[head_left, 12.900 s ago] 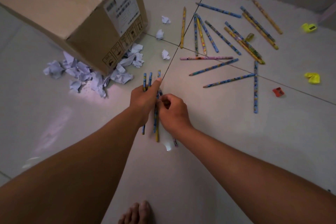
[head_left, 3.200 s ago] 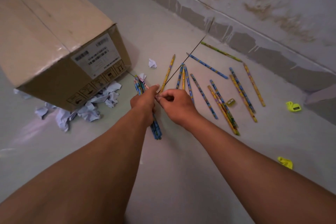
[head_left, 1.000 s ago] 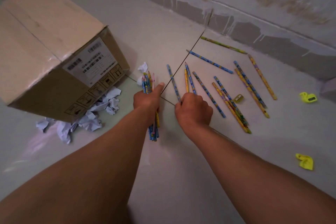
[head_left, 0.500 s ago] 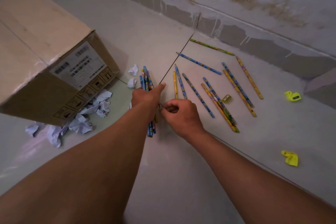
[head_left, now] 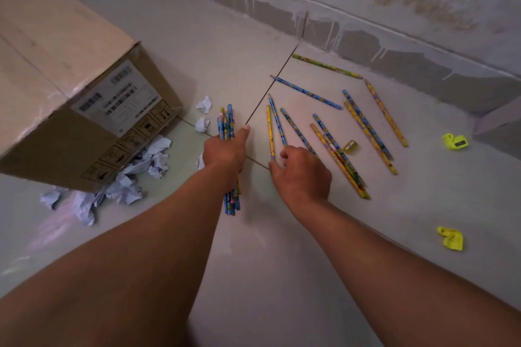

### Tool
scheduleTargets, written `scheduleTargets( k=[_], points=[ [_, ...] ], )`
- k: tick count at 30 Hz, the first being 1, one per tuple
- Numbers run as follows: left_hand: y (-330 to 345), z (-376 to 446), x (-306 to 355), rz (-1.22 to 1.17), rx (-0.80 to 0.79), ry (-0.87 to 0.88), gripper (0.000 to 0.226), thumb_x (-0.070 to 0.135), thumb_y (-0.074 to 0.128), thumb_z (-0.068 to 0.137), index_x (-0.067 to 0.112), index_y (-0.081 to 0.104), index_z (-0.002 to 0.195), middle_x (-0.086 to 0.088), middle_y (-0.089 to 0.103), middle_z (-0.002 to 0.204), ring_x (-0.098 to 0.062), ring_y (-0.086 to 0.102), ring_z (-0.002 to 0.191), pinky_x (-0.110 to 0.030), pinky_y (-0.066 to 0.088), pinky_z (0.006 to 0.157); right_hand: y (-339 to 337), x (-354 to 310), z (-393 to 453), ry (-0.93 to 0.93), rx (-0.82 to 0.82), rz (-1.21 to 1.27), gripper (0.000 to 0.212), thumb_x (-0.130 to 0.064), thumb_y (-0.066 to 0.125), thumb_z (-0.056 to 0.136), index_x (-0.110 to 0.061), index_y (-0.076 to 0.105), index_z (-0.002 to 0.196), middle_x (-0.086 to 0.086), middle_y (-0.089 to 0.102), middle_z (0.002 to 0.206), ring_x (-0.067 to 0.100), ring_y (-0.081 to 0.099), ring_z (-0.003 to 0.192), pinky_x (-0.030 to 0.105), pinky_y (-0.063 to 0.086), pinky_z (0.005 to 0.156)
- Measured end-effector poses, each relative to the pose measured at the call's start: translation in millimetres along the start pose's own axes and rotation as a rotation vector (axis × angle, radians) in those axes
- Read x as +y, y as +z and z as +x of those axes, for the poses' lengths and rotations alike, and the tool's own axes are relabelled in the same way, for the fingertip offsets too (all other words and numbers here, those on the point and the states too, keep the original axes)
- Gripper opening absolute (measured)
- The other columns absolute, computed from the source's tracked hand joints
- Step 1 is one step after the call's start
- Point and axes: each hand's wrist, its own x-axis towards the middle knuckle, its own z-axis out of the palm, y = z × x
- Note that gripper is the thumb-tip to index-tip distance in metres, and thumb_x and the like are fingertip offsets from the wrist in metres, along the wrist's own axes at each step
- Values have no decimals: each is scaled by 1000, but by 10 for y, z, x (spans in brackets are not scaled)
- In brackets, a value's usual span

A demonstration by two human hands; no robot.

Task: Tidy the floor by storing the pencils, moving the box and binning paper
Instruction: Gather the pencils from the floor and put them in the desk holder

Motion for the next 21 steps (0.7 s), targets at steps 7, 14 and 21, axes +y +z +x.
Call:
scheduleTargets(
  k=[7, 14, 21],
  points=[
    [43, -79, 16, 34, -76, 30, 60, 66, 81, 62, 13, 52, 67, -11, 57, 65, -25, 52, 55, -35, 54, 62, 3, -18, -34, 32, 21, -116, 24, -31, 51, 92, -19, 69, 102, 1, 68, 101, 28, 65, 98, 33, 48, 77],
    [31, -154, 42, -2, -84, -19, 63, 65, 87, 53, 14, 53, 69, -5, 55, 62, -21, 49, 52, -26, 42, 54, 45, -29, -86, 5, -75, 345, 10, -32, 65, 80, -24, 70, 82, -9, 69, 74, 17, 67, 79, 34, 55, 69],
    [96, -98, 54, -29, -19, -25, 56, 60, 81, 62, 13, 68, 89, -11, 70, 92, -29, 67, 84, -41, 58, 85, 52, -28, -128, -62, -37, 483, 15, -34, 61, 77, -21, 68, 78, -10, 67, 69, 11, 64, 68, 37, 56, 67]
  ],
)
